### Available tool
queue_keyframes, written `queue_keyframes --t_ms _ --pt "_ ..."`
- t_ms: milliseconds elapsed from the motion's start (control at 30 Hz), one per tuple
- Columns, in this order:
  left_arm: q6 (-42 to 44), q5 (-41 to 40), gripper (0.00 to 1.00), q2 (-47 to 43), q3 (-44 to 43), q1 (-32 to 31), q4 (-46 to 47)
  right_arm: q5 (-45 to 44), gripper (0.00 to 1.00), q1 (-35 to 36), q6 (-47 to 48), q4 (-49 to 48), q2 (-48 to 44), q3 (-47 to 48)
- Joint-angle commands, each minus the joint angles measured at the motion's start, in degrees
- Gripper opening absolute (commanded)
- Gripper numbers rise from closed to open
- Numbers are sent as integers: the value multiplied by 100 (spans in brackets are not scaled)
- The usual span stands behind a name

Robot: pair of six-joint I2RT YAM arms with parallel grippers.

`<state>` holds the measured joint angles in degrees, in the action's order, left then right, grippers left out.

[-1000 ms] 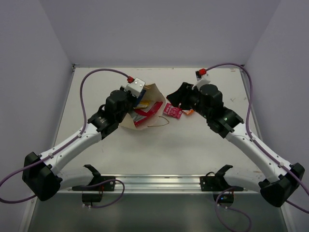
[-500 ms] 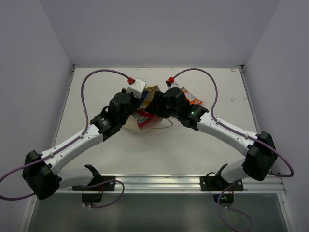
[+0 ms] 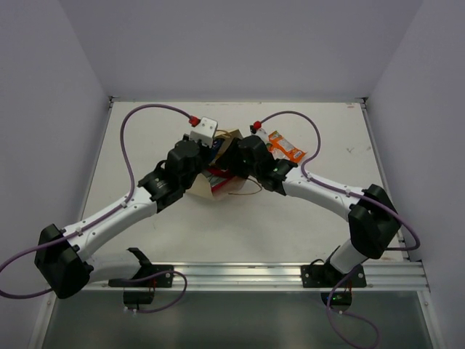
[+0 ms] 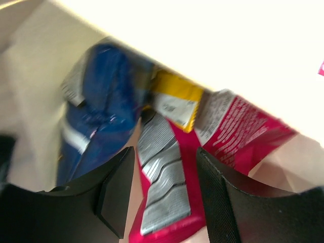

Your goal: Take the snacks out of the paper bag

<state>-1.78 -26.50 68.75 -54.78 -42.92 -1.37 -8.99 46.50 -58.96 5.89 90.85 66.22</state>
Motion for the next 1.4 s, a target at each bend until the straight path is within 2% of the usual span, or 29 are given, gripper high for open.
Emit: queue_keyframes --t_ms 0,133,533,833,933,1000,1033,1067,1267,1367 --pt "-446 -232 0 95 -182 -94 -127 -647 55 17 -485 -308 73 -100" --pt "-726 -303 0 156 -243 -112 -215 -955 55 26 -809 -351 100 -223" --pt "-1035 -329 0 367 -437 -287 -452 -1263 53 -9 -915 -545 609 49" --pt "-1096 -285 0 367 -472 -296 -522 -1456 36 -106 -1030 -870 803 -39" --pt "-1105 -294 0 358 -463 -296 -558 -1509 26 -141 -916 -1028 785 -47" --pt "-1105 -338 0 350 -463 -296 -575 -1526 13 -150 -776 -1159 724 -74" --pt "-1096 -364 0 341 -454 -296 -575 -1518 4 -159 -723 -1195 698 -82" --pt "-1088 -399 0 358 -454 -296 -575 -1500 0 -150 -670 -1239 671 -109" --pt "-1000 -733 0 543 -595 -296 -628 -720 0 -159 199 -1653 110 -442" --pt "-877 -961 0 666 -691 -287 -663 -412 0 -150 744 -1513 -628 -680"
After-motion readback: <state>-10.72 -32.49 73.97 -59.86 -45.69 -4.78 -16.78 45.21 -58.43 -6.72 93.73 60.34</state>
